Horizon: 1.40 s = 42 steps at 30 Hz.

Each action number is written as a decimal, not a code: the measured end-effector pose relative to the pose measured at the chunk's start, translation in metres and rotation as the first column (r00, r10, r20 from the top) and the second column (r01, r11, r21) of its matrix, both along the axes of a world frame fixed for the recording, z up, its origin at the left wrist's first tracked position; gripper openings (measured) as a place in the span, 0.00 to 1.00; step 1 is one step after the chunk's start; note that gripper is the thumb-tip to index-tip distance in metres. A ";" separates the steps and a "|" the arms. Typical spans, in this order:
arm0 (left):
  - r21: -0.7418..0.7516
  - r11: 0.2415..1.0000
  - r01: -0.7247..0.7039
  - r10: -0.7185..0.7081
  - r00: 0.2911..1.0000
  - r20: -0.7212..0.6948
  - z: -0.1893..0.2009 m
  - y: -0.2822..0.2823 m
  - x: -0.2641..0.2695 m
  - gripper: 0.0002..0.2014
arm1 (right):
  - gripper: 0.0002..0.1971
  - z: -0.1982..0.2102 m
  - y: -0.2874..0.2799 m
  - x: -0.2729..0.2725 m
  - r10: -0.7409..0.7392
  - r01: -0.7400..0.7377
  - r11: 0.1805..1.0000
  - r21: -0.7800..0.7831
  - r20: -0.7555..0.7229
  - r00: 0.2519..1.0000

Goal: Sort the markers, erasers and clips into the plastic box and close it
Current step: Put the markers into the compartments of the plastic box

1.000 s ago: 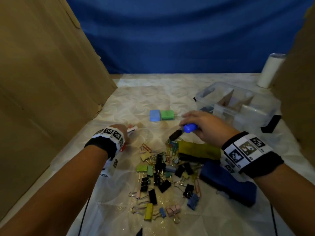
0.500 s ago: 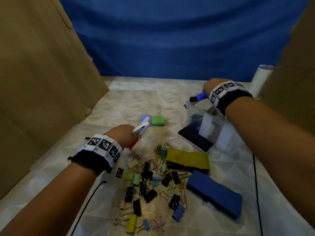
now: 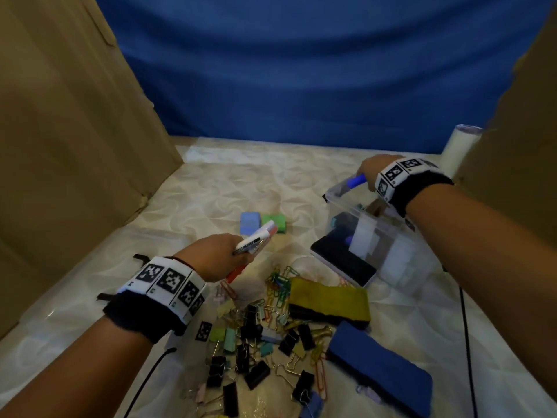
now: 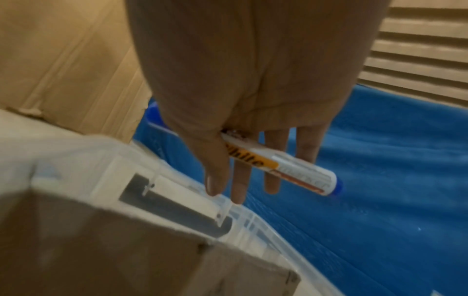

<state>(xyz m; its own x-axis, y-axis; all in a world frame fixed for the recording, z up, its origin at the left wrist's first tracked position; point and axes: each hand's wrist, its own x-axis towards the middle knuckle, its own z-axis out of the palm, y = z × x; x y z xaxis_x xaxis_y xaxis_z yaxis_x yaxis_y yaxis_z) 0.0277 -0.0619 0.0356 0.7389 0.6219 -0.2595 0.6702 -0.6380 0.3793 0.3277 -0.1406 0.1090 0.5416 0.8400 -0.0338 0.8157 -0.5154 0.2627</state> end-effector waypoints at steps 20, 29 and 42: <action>0.027 0.999 0.023 -0.024 1.000 0.020 0.000 0.000 -0.035 0.11 | 0.21 -0.003 0.000 -0.018 -0.007 0.004 1.000 -0.017 -0.202 0.979; 0.038 0.993 0.110 -0.113 0.992 0.064 0.010 0.001 -0.023 0.18 | 0.19 -0.002 -0.063 -0.017 -0.095 0.176 0.969 0.176 -0.391 0.916; 0.274 0.961 0.038 -0.113 0.958 0.264 0.031 0.000 0.139 0.16 | 0.30 -0.073 -0.101 0.001 -0.453 0.625 0.663 0.412 -0.444 0.773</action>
<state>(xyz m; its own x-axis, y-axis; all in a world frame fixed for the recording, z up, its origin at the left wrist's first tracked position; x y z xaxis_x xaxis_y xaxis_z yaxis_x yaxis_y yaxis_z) 0.1668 -0.0614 0.0664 0.8055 0.5794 0.1249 0.5097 -0.7847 0.3529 0.3287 -0.2415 0.0359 0.9401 0.3318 0.0788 0.3368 -0.8676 -0.3658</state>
